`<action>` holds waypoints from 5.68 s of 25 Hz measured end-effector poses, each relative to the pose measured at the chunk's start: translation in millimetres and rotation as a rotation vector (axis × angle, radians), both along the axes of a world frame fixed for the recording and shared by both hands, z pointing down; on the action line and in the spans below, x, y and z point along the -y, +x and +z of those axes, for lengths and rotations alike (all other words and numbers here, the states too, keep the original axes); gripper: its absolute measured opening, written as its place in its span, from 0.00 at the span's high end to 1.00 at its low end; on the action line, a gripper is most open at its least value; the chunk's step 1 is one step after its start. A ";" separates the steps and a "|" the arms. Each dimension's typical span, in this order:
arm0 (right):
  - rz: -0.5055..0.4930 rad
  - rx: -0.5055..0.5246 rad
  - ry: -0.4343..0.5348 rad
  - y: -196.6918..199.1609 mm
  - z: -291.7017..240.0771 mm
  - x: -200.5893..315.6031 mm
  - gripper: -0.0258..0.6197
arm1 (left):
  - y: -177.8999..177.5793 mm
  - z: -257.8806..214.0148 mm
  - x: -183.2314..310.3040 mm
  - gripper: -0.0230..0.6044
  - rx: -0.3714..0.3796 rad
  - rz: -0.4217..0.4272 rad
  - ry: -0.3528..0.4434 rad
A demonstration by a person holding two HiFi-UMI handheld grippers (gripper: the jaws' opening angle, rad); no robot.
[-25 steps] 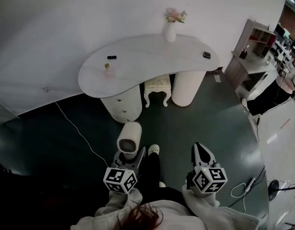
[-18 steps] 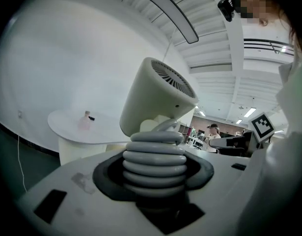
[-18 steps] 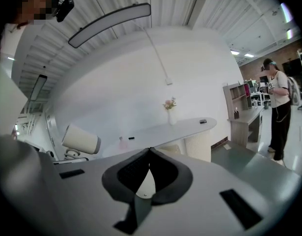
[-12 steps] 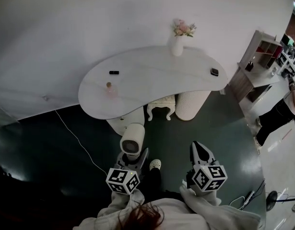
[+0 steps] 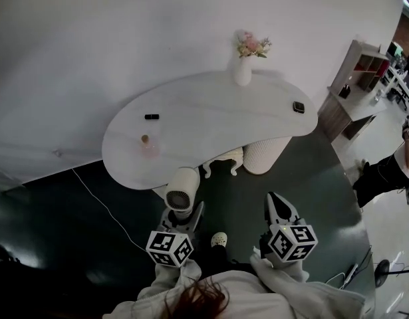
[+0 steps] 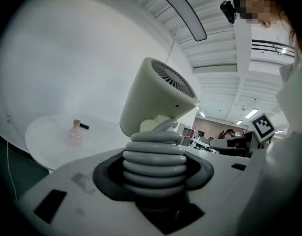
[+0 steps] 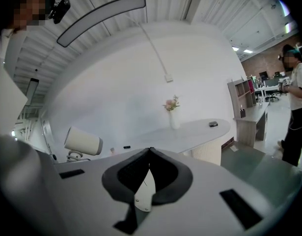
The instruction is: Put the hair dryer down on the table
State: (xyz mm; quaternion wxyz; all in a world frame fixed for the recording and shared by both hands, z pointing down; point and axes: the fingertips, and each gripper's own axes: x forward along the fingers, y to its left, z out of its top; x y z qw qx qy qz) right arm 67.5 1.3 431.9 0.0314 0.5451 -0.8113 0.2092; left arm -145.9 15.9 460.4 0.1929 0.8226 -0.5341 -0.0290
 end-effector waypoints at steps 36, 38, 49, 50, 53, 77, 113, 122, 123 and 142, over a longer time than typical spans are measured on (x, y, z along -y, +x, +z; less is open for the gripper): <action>0.065 0.057 -0.111 25.0 37.0 140.2 0.89 | 30.3 33.7 138.6 0.62 0.029 0.095 -0.104; 0.052 0.062 -0.106 24.3 33.8 160.2 0.89 | 33.4 30.5 155.2 0.62 0.033 0.092 -0.100; 0.002 0.061 -0.126 38.6 34.2 271.5 0.89 | 51.7 26.9 259.9 0.62 0.028 0.048 -0.104; 0.000 0.059 -0.125 40.9 33.3 281.6 0.89 | 53.5 26.2 269.0 0.62 0.028 0.045 -0.103; -0.014 0.050 -0.127 46.7 32.5 310.4 0.89 | 59.1 25.4 295.2 0.62 0.022 0.031 -0.106; -0.173 -0.015 -0.174 82.9 62.6 471.0 0.89 | 79.2 52.0 439.4 0.62 0.053 -0.106 -0.166; -0.212 -0.123 -0.241 60.0 119.3 552.9 0.89 | 90.0 143.8 579.5 0.62 -0.052 -0.121 -0.540; -0.203 -0.109 -0.248 65.7 122.9 547.1 0.89 | 85.9 159.9 579.9 0.62 -0.023 -0.136 -0.581; -0.201 -0.107 -0.252 66.0 123.6 546.2 0.89 | 85.6 160.2 579.9 0.62 -0.029 -0.137 -0.583; -0.204 -0.074 -0.269 70.0 125.9 528.9 0.89 | 83.5 161.6 581.2 0.56 0.000 -0.145 -0.582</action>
